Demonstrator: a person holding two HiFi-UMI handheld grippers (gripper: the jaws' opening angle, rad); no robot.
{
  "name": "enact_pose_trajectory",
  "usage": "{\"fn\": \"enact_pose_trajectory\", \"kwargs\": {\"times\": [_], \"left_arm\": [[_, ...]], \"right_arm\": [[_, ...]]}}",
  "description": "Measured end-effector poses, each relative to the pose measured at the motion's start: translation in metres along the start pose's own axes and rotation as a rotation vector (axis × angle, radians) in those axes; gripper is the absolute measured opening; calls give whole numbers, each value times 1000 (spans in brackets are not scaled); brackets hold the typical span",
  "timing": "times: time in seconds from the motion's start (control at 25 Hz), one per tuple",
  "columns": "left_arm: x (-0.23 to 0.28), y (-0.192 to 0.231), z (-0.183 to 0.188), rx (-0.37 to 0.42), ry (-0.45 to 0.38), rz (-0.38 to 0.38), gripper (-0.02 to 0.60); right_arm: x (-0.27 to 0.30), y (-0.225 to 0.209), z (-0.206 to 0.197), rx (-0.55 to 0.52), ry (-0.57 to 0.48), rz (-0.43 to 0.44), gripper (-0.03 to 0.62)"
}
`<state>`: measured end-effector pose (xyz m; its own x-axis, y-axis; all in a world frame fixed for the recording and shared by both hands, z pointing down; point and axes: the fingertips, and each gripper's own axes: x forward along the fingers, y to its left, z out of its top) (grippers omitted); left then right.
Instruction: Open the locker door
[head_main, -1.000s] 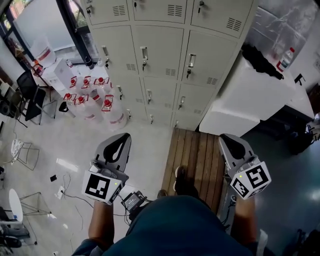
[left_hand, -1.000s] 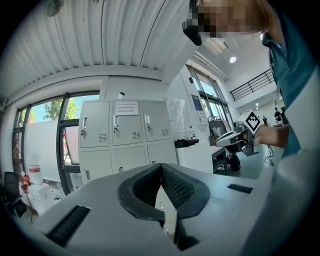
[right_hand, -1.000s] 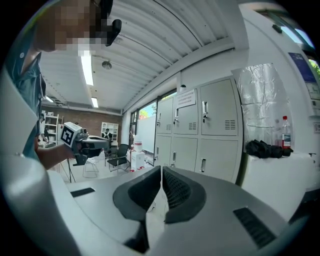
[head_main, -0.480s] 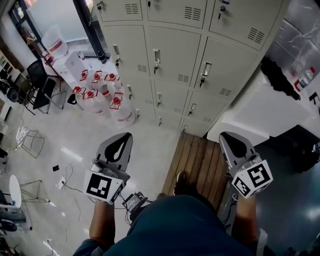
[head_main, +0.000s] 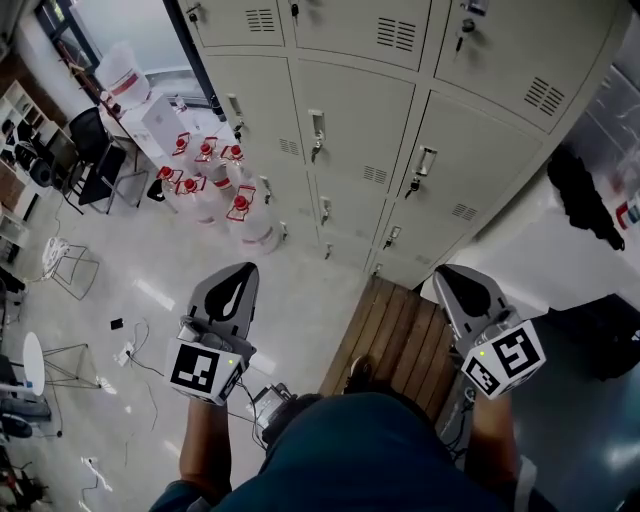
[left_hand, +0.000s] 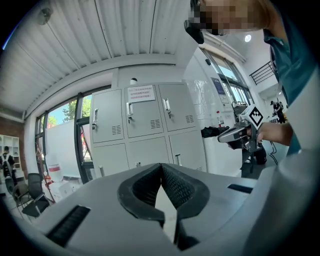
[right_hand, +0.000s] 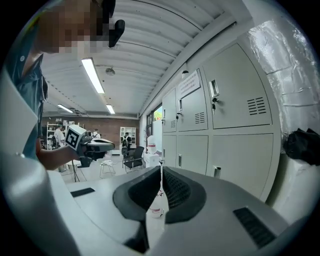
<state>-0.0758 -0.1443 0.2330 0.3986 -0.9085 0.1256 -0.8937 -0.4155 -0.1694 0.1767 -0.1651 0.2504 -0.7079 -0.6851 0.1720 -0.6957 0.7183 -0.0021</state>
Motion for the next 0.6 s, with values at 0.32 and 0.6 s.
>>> {"fn": "enact_pose_trajectory", "kwargs": {"times": [0.32, 0.6], "left_arm": [[79, -6, -12, 2, 9, 11, 17], [133, 6, -18, 23, -18, -28, 17]], "right_arm": [[28, -55, -21, 14, 11, 51, 37], [38, -80, -40, 27, 13, 9, 37]]}}
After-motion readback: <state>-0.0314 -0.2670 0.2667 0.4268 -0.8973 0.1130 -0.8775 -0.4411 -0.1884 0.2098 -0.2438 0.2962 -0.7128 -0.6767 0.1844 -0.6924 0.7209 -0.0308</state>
